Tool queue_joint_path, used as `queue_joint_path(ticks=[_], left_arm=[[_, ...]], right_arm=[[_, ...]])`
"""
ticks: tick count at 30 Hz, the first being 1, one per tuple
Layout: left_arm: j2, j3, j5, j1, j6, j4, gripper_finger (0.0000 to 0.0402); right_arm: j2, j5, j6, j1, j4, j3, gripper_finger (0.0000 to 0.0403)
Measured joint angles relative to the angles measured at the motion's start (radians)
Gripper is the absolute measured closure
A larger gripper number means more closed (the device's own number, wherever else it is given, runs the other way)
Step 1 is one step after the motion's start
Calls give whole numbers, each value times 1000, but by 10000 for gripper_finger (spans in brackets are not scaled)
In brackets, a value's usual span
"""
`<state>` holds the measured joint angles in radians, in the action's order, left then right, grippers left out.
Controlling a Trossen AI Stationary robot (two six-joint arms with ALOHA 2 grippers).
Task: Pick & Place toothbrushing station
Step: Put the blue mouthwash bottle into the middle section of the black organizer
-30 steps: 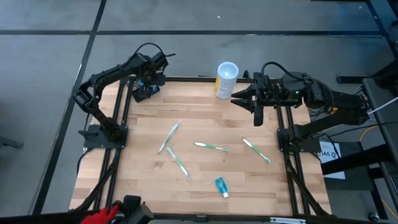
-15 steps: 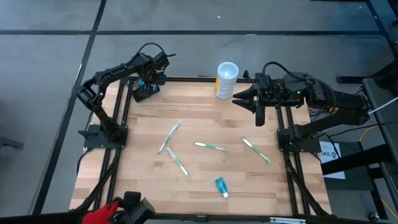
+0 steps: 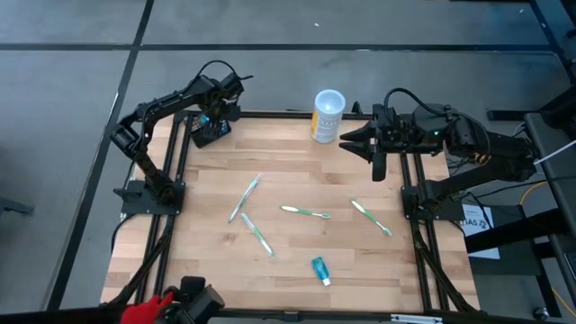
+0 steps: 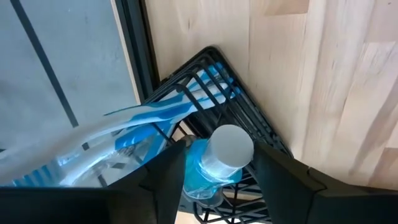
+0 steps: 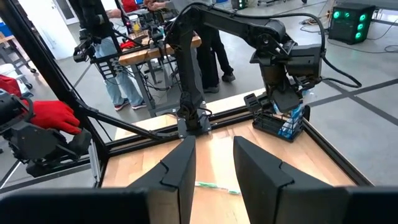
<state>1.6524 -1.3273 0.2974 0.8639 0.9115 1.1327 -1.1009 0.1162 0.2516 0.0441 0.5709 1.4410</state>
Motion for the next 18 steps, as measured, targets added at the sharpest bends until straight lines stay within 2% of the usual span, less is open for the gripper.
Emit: queue_joint_path(ticks=[8,18], left_arm=[[0,0,-10,0,0,0,232],[0,0,-11,0,-8,3,306]], right_arm=[[1,8,-1,0,3,0,293],[1,8,0,0,5,0,293]])
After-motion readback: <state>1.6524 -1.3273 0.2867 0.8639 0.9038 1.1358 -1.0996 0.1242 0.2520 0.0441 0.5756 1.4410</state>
